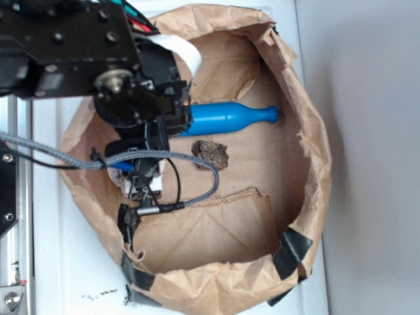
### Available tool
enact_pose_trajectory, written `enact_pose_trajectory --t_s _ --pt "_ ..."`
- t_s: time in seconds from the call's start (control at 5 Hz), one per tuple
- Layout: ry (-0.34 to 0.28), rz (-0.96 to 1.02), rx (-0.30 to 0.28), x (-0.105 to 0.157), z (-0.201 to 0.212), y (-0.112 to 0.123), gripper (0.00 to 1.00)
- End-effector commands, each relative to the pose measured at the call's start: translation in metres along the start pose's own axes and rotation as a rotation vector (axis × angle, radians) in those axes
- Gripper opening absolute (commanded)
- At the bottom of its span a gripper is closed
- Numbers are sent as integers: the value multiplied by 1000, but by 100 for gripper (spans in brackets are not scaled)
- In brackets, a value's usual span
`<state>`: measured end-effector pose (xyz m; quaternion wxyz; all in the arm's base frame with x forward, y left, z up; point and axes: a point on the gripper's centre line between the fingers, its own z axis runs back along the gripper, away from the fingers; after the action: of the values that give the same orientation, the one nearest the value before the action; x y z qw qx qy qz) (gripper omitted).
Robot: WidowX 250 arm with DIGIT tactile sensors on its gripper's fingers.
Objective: Grab the white paper.
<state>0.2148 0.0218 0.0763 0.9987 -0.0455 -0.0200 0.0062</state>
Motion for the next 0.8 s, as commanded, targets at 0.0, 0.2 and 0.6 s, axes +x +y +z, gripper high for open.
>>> enact_pose_trajectory --t_s 0.0,0.2,0.6 --pt "4 -61 16 1 -18 -4 100" --pt "24 -73 17 -6 -11 3 95" --pt "-45 -21 23 -1 -2 17 0"
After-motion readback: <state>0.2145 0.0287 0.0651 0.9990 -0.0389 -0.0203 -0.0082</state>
